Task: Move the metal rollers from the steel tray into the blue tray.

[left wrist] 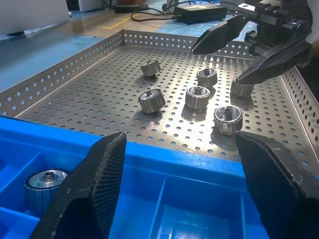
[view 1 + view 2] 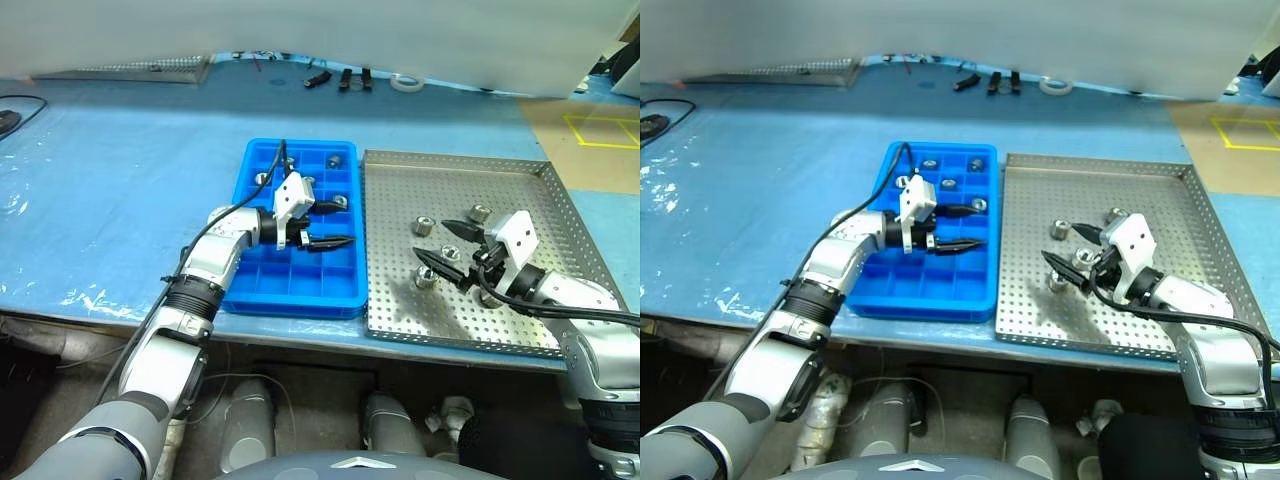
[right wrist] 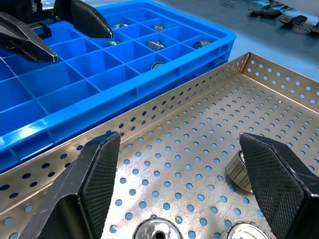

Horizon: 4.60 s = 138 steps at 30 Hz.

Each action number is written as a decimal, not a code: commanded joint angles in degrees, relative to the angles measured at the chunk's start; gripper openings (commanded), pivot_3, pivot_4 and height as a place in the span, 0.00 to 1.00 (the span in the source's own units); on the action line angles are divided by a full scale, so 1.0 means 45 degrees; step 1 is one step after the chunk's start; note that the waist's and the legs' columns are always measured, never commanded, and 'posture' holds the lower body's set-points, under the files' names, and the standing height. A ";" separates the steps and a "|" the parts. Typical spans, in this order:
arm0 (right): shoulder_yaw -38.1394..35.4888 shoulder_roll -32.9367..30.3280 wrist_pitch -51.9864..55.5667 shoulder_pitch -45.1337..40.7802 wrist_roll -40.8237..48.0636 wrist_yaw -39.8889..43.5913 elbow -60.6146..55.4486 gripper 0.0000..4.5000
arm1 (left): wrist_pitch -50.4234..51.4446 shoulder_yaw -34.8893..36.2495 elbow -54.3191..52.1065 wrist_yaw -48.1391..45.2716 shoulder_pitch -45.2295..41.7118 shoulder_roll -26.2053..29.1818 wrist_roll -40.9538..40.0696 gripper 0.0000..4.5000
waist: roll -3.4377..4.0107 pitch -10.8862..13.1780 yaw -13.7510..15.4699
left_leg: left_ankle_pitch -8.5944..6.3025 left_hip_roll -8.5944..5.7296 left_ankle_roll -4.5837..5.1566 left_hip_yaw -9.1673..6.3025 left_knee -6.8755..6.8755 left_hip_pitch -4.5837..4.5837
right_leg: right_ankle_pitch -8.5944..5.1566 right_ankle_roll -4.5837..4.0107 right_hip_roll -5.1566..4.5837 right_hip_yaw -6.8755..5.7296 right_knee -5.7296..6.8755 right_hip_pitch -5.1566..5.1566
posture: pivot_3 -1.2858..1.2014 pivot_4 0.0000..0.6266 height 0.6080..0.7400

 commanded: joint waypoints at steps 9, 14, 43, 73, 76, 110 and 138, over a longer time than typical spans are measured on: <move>-0.2606 -0.0007 0.0914 0.2114 0.1018 -0.0891 -0.2666 0.89 | -0.0397 -0.1135 0.1946 -0.0701 -0.2904 -0.2082 0.0479 0.82 | -0.0002 0.0001 -0.0044 | -0.0007 -0.0002 0.0011 0.0013 -0.0008 -0.0003 | -0.0004 0.0007 -0.0012 0.0017 -0.0026 0.0000 | 0.39 0.24 1.00; -0.3875 0.0537 0.1313 0.4082 0.1427 -0.1609 -0.4435 0.89 | -0.2136 -0.1771 0.4802 -0.1377 -0.3925 -0.3264 0.1380 0.82 | 0.0001 0.0000 -0.0415 | -0.0010 -0.0012 0.0014 0.0019 -0.0032 0.0003 | -0.0019 0.0035 -0.0004 0.0028 -0.0036 -0.0015 | 0.34 0.24 1.00; -0.4110 0.3298 0.1167 0.9325 0.0604 -0.3945 -0.8278 0.89 | -0.5092 -0.2402 1.0631 0.2014 -0.4811 -0.4485 0.5961 0.82 | 0.0002 -0.0003 -0.2624 | -0.0126 -0.0044 0.0076 -0.0009 -0.0048 -0.0029 | -0.0070 0.0142 -0.0034 0.0033 -0.0229 0.0031 | 0.25 0.24 1.00; -0.3151 0.0402 0.2616 0.5451 0.2042 -0.2323 -0.7086 0.90 | -0.3703 0.0385 0.6031 -0.2808 -0.4193 -0.2841 0.2238 0.38 | 0.0009 -0.0005 -0.2862 | -0.0164 -0.0035 0.0139 -0.0028 0.0041 0.0049 | -0.0041 0.0094 -0.0088 -0.0006 -0.0230 0.0187 | 0.35 0.24 1.00; -0.2468 -0.0379 0.2905 0.3844 0.2388 -0.1831 -0.6398 0.90 | -0.2704 0.0487 0.4177 -0.2545 -0.3603 -0.2184 0.1872 0.38 | 0.0015 -0.0008 -0.2479 | -0.0164 -0.0029 0.0141 -0.0024 0.0046 0.0065 | -0.0028 0.0072 -0.0097 -0.0005 -0.0226 0.0194 | 0.38 0.24 1.00; 0.3331 0.0449 0.0893 -0.2997 0.0476 0.1164 -0.0830 0.90 | 0.1449 0.1327 -0.1638 0.6288 0.1117 0.1554 0.2592 0.38 | 0.0055 0.0007 0.0984 | -0.0030 0.0007 -0.0053 -0.0055 0.0018 0.0040 | -0.0026 0.0063 -0.0009 -0.0083 0.0002 0.0091 | 0.56 0.24 1.00; 0.1811 0.0333 0.1318 -0.1886 0.0216 -0.0522 -0.1756 0.90 | 0.0065 0.0754 0.1438 0.4797 -0.1539 0.0968 0.2202 0.96 | 0.0049 0.0010 0.0746 | -0.0021 -0.0004 -0.0054 -0.0028 0.0020 -0.0023 | -0.0024 0.0060 -0.0005 -0.0059 0.0022 0.0015 | 0.49 0.24 1.00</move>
